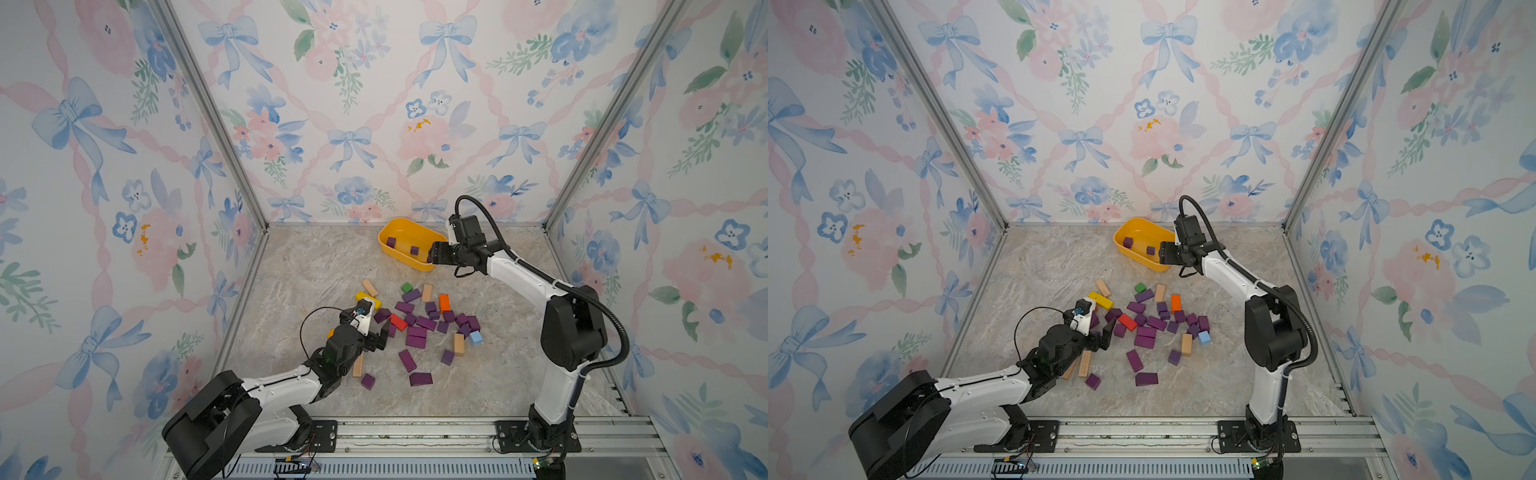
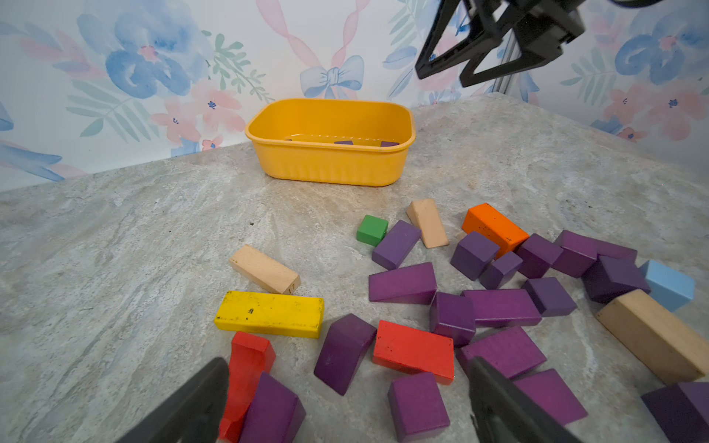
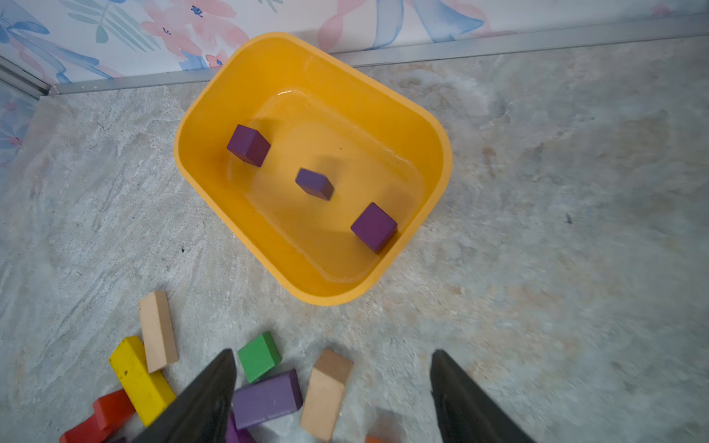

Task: Pick purple bricks into the storage bin
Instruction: Place the building block in the storage box, then pick up the building block from the center of the board.

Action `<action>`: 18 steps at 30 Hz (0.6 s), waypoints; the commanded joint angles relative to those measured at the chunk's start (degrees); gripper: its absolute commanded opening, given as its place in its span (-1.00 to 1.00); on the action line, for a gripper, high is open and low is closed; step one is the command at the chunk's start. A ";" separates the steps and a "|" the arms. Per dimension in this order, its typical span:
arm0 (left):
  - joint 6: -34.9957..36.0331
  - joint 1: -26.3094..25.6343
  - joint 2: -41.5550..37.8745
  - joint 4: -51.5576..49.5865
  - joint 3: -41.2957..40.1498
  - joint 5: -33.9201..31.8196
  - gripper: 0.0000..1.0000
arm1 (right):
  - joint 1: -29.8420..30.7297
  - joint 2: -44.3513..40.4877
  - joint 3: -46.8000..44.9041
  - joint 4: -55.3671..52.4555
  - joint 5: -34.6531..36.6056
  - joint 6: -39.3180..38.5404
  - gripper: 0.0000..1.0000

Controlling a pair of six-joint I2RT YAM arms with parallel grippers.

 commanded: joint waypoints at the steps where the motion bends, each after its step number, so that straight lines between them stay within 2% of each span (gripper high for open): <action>1: -0.96 0.44 1.03 -0.87 1.45 -0.25 0.96 | 0.21 -6.02 -4.26 1.85 2.65 -3.10 0.67; 9: -0.99 0.80 2.24 -4.61 4.60 2.73 0.96 | 0.70 -22.34 -20.09 2.48 5.33 -5.89 0.94; 15: -3.02 0.96 3.34 -7.83 7.05 1.51 0.96 | -1.42 -35.77 -32.94 4.51 4.72 -6.07 0.94; 18: -5.58 0.96 3.04 -13.75 10.12 1.83 0.96 | -3.66 -41.06 -37.46 6.00 1.62 -5.61 0.94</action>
